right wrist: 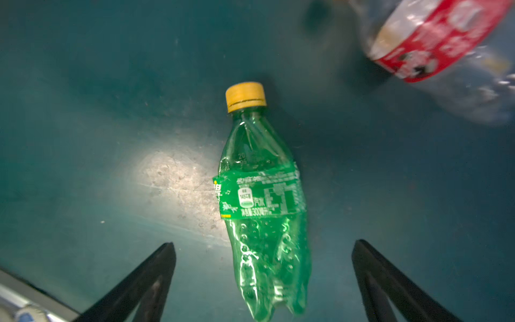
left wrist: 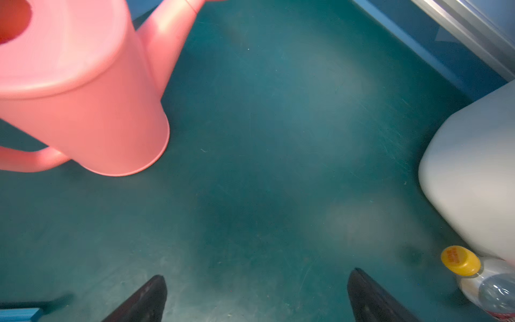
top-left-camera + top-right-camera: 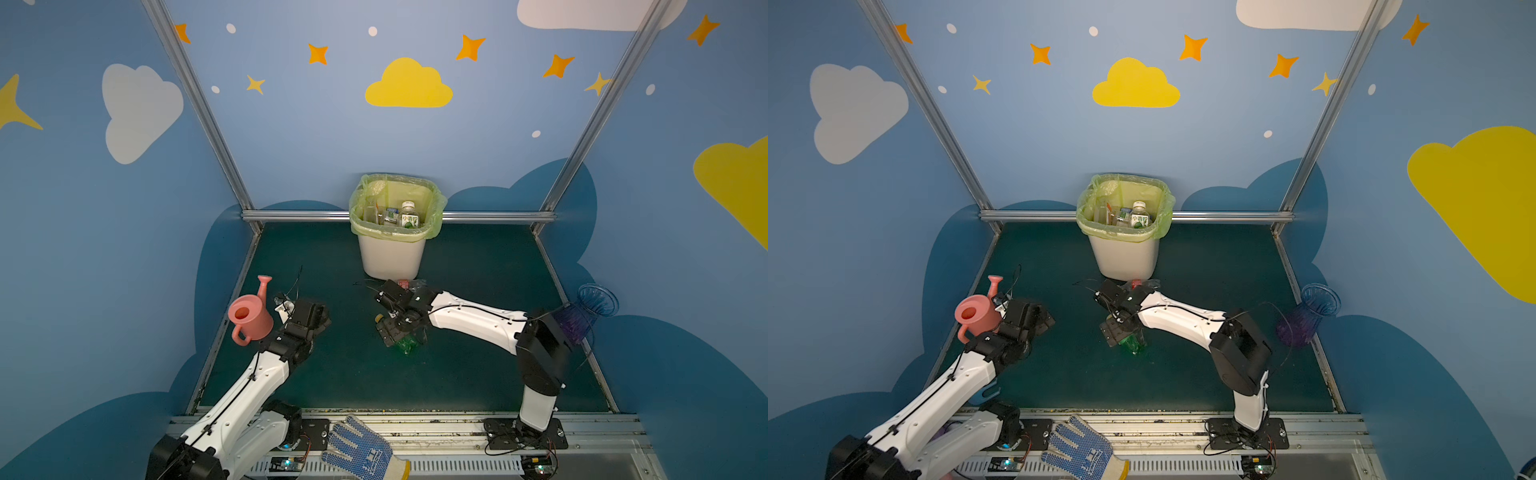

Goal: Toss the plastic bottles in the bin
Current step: 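Close the right gripper on the green soda bottle and lift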

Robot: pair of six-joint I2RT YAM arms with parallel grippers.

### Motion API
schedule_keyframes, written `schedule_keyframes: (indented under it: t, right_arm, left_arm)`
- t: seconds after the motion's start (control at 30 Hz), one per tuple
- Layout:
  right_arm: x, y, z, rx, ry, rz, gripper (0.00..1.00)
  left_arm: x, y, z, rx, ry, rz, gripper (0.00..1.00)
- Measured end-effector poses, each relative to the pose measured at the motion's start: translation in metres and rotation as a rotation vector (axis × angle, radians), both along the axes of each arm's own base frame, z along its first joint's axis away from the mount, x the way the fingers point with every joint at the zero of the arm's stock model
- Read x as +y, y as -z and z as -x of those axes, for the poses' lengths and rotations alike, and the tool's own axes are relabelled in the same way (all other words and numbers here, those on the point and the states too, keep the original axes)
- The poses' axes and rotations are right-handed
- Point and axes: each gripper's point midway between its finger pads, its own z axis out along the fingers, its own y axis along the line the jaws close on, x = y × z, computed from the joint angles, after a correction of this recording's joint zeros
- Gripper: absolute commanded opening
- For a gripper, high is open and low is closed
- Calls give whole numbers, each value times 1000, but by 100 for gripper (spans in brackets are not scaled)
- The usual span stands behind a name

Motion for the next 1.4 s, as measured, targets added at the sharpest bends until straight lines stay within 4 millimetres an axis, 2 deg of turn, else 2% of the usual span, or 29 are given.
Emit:
schedule_keyframes:
  t: [0.27, 0.43, 0.63, 0.83, 1.03, 1.23, 1.33, 1.4]
  right_arm:
    - [10, 27, -1, 7, -64, 150, 94]
    - [7, 37, -3, 16, -83, 207, 89]
    - [9, 45, -5, 36, -111, 255, 87]
    - [7, 56, -4, 63, -135, 302, 80]
    - [7, 56, -2, 82, -153, 320, 69]
    - [3, 55, -3, 93, -153, 328, 65]
    - [5, 47, -7, 81, -158, 315, 62]
    - [9, 33, -13, 58, -163, 287, 60]
  left_arm:
    - [4, 6, 6, 14, -7, -9, 100]
    - [5, 5, 6, 11, -11, -11, 100]
    - [7, 5, 6, 12, -12, -19, 100]
    - [8, 6, 6, 15, -15, -22, 100]
    - [10, 9, 8, 24, -18, -30, 100]
    - [12, 9, 8, 26, -20, -34, 100]
    - [13, 10, 8, 27, -21, -35, 100]
    - [13, 11, 8, 29, -21, -37, 100]
